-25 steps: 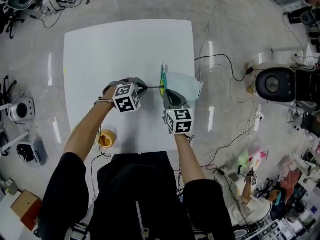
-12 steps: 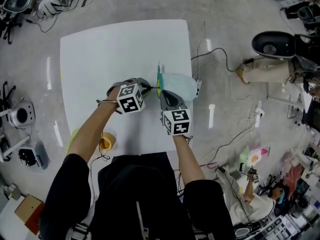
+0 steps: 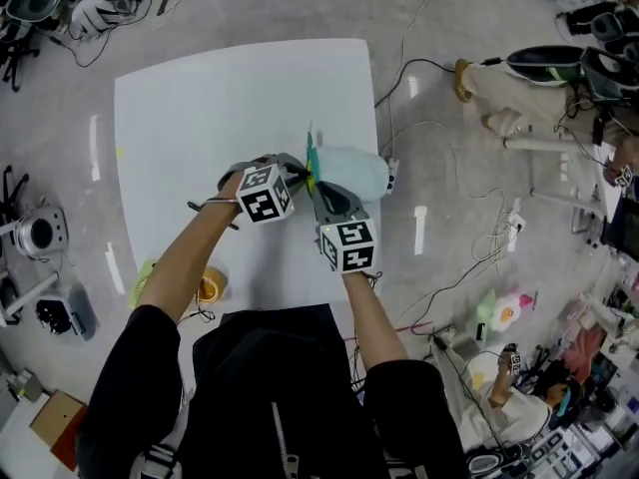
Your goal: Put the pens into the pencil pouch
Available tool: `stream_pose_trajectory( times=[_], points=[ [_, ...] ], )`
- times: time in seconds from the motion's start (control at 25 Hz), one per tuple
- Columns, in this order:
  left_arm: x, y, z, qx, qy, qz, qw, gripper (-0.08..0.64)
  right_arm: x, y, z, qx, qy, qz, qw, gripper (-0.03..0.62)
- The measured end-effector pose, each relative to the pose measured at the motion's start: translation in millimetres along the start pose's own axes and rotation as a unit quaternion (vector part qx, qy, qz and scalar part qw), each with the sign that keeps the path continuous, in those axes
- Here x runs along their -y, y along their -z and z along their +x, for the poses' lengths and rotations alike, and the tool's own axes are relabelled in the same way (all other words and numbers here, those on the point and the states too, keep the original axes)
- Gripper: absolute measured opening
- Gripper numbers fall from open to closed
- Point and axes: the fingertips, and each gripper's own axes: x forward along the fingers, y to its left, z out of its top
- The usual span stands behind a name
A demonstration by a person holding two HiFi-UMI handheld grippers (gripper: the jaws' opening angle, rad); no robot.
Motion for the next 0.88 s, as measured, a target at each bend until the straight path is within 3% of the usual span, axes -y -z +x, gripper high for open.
stream_pose_trajectory(
  times=[0.48, 0.88],
  points=[
    [3, -13, 11, 0.036, 0.013, -0.018, 0.9991, 0.048, -5, 5, -4, 0.004, -0.019, 0.003, 1.0, 0.035],
    [-7, -20, 20, 0.064, -0.005, -0.053, 0.9965, 0.048, 3, -2, -4, 0.009, -0.022, 0.018, 1.0, 0.035]
  ],
)
